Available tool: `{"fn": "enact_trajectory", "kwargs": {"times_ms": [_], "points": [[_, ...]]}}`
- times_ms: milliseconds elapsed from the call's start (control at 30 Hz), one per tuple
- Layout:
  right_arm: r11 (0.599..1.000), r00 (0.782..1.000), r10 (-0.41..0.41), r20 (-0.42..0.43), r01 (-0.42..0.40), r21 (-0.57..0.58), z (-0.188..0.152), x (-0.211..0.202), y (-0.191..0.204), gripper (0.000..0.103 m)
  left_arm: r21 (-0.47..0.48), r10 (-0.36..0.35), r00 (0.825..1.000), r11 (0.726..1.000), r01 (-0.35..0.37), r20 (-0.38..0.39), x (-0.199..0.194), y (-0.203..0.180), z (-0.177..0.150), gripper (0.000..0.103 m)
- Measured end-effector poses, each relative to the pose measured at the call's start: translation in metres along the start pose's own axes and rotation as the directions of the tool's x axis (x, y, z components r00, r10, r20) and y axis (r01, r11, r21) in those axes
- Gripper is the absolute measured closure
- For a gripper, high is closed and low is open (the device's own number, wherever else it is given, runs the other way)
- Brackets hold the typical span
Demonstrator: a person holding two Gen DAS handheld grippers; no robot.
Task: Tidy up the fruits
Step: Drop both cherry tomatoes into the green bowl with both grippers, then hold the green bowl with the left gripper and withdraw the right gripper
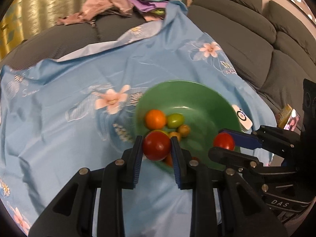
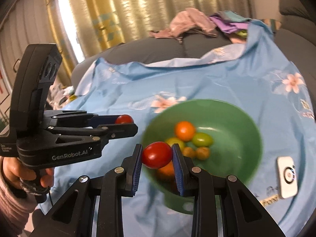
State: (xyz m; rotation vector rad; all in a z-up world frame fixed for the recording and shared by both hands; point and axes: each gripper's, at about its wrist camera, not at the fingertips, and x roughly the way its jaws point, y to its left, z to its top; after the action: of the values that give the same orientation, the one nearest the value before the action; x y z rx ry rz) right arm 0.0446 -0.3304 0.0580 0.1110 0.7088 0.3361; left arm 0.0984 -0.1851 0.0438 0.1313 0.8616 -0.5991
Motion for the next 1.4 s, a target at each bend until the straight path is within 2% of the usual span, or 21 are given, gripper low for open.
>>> {"fn": "enact_trajectory", "kwargs": {"times_ms": [233, 467, 533, 600, 733, 833, 933, 1033, 1133, 1200, 1267, 1333, 1400], "points": [[0.997, 0.998, -0.055, -0.028, 0.057, 0.054, -0.008, 0.002, -0.033, 0.072, 0.036, -0.004, 0.998, 0.999, 0.006, -0.067, 0.032, -0.022, 0.004, 0.076], [0.992, 0.993, -0.091, -0.081, 0.097, 0.083, -0.014, 0.012, -0.047, 0.071, 0.044, 0.035, 0.991, 0.999, -0.030, -0.131, 0.053, -0.026, 0.004, 0.074], [0.990, 0.990, -0.107, -0.095, 0.115, 0.086, -0.014, 0.013, -0.049, 0.071, 0.046, 0.046, 0.990, 0.998, -0.040, -0.135, 0.052, -0.027, 0.005, 0.061], [0.988, 0.988, -0.119, -0.096, 0.128, 0.086, -0.012, 0.010, -0.050, 0.071, 0.047, 0.065, 0.990, 0.997, -0.060, -0.128, 0.047, -0.028, 0.008, 0.034], [0.985, 0.984, -0.149, -0.094, 0.156, 0.077, -0.003, 0.001, -0.050, 0.069, 0.035, 0.082, 0.991, 0.996, -0.079, -0.104, 0.030, -0.029, 0.015, 0.019], [0.982, 0.981, -0.168, -0.095, 0.175, 0.071, 0.007, -0.009, -0.048, 0.063, 0.009, 0.098, 0.991, 0.995, -0.098, -0.091, 0.012, -0.028, 0.023, 0.001], [0.978, 0.976, -0.187, -0.110, 0.195, 0.071, 0.019, -0.019, -0.047, 0.052, -0.033, 0.109, 0.992, 0.993, -0.112, -0.068, -0.009, -0.026, 0.031, 0.001], [0.979, 0.976, -0.178, -0.125, 0.189, 0.080, 0.029, -0.026, -0.047, 0.049, -0.080, 0.145, 0.984, 0.985, -0.153, -0.101, -0.021, -0.023, 0.041, 0.001], [0.980, 0.976, -0.171, -0.132, 0.182, 0.081, 0.038, -0.031, -0.045, 0.049, -0.106, 0.087, 0.988, 0.989, -0.101, -0.129, -0.029, -0.021, 0.049, 0.001], [0.981, 0.977, -0.170, -0.132, 0.180, 0.071, 0.043, -0.036, -0.041, 0.049, -0.092, 0.085, 0.988, 0.991, -0.097, -0.125, -0.035, -0.024, 0.054, 0.001], [0.982, 0.976, -0.173, -0.134, 0.181, 0.053, 0.047, -0.039, -0.038, 0.049, -0.025, 0.171, 0.977, 0.984, -0.176, -0.131, -0.040, -0.034, 0.058, 0.001], [0.984, 0.977, -0.165, -0.137, 0.173, 0.045, 0.050, -0.042, -0.034, 0.049, 0.013, 0.217, 0.970, 0.976, -0.216, -0.107, -0.046, -0.040, 0.061, 0.001], [0.984, 0.976, -0.170, -0.133, 0.176, 0.033, 0.052, -0.046, -0.032, 0.049, 0.013, 0.204, 0.973, 0.979, -0.204, -0.109, -0.050, -0.041, 0.063, 0.001]]}}
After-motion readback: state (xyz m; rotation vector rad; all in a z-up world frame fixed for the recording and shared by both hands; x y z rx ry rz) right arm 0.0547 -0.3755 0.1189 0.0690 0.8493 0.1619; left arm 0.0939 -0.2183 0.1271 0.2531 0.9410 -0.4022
